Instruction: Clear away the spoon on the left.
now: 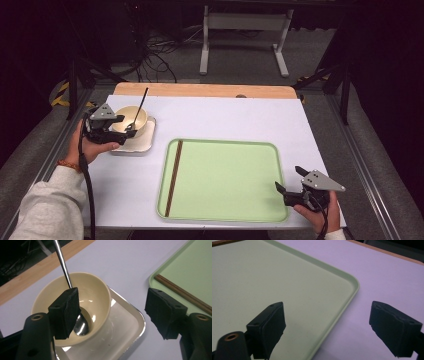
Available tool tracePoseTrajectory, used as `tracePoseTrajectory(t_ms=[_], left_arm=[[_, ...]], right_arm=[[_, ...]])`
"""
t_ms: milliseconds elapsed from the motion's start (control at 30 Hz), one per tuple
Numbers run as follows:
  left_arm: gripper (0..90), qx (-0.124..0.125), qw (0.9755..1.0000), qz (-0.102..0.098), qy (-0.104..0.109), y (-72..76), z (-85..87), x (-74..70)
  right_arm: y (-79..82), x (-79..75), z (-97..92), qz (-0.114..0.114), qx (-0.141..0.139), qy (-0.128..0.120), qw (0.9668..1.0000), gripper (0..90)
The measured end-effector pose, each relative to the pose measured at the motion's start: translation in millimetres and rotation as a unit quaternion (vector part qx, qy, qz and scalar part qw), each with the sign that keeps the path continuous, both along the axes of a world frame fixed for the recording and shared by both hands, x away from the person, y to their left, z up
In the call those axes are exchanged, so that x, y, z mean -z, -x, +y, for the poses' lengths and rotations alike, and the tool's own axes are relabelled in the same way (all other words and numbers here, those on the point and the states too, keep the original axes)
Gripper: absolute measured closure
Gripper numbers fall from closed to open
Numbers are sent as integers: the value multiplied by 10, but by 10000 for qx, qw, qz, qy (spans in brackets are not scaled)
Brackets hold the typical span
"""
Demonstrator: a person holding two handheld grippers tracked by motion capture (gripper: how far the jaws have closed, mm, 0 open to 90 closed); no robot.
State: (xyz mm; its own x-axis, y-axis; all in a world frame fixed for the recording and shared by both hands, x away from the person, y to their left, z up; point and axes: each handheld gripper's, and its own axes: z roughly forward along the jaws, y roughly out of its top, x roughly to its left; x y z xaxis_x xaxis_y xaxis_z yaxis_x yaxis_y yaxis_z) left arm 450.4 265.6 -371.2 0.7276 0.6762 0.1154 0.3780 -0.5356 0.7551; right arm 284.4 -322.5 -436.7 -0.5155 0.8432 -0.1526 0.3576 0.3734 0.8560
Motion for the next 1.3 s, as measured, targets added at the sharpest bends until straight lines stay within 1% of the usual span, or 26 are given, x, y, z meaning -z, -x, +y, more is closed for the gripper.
tracePoseTrajectory(t_ms=[67,133,167,200,233,267,333,367,400,433,467,500,567,600,667,733,833,867,900,933,1000,1033,1100,1167,1233,1300], left_arm=[[301,-70,9999,92,21,-74,-13,-9],[303,-113,9998,78,-107,-125,-30,-13],[307,-158,9997,99,-130,-156,-28,-6],[310,-206,9996,167,-60,-198,-17,4],[313,-270,9993,260,-40,-233,-20,12],[315,-320,9991,239,-154,-278,-29,18],[337,-356,9990,242,-147,-312,-31,32],[337,-387,9985,387,-39,-362,-27,52],[350,-448,9979,448,-99,-399,-40,66],[359,-582,9972,383,-265,-448,-61,105],[382,-599,9969,482,-150,-487,-55,140],[395,-630,9962,583,-173,-528,-58,166],[395,-770,9947,576,-373,-583,-91,199],[408,-753,9947,585,-393,-616,-100,216],[419,-862,9927,699,-469,-705,-113,255],[451,-991,9910,690,-579,-775,-129,263],[498,-1000,9904,742,-601,-849,-141,269],[498,-1048,9892,776,-672,-881,-147,280],[520,-1098,9881,791,-731,-900,-160,294],[527,-1031,9886,829,-718,-929,-180,323],[556,-1057,9869,874,-846,-959,-214,374],[574,-1057,9869,874,-846,-959,-214,374],[637,-1121,9867,982,-647,-986,-208,435],[698,-1084,9873,922,-702,-985,-205,441],[775,-1131,9865,957,-694,-983,-194,438],[831,-1102,9879,907,-603,-985,-170,435]], right_arm=[[-6,11,-1,38,33,18,10000,137],[-8,5,-3,36,15,-106,9999,139],[-9,6,3,19,-19,-63,10000,138],[-6,8,8,29,-41,18,10000,138],[-5,7,4,45,-7,-36,10000,138],[-4,0,-4,51,6,-157,9999,139],[-2,-7,-3,23,-37,-174,9998,139],[0,-9,-2,20,-58,-80,9999,138],[1,-7,-11,44,16,-158,9999,140],[10,-16,-16,25,-26,-218,9998,139],[17,-17,-16,18,-60,-168,9998,139],[24,-18,-24,35,-27,-175,9998,139],[28,-25,-48,47,29,-375,9993,140],[31,-31,-52,27,-1,-372,9993,139],[38,-18,-62,32,60,-243,9997,139],[45,-9,-76,49,87,-315,9995,140],[57,-4,-75,35,68,-193,9998,139],[63,6,-79,45,89,-136,9999,139],[66,16,-93,78,114,-211,9997,140],[72,15,-96,69,117,-206,9997,140],[85,14,-102,54,101,-145,9998,139],[93,19,-109,64,129,-161,9998,139],[105,23,-125,82,155,-167,9997,139],[117,15,-137,56,164,-241,9996,139],[120,21,-145,65,182,-199,9996,139],[119,27,-151,92,201,-251,9994,140]])
